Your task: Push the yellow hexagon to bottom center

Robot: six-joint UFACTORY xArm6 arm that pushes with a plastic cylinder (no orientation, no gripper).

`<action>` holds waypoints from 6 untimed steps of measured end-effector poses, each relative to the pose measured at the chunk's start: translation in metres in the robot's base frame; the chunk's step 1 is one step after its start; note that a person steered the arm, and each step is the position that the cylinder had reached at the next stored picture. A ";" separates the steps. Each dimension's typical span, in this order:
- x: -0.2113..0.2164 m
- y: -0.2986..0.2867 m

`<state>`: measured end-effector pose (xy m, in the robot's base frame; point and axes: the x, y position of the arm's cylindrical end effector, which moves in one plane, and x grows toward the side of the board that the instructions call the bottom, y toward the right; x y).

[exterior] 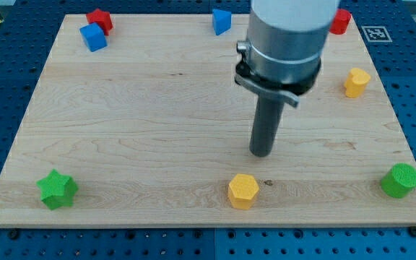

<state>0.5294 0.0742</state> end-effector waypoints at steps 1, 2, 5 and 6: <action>0.015 0.005; 0.038 0.027; 0.070 -0.012; 0.056 -0.012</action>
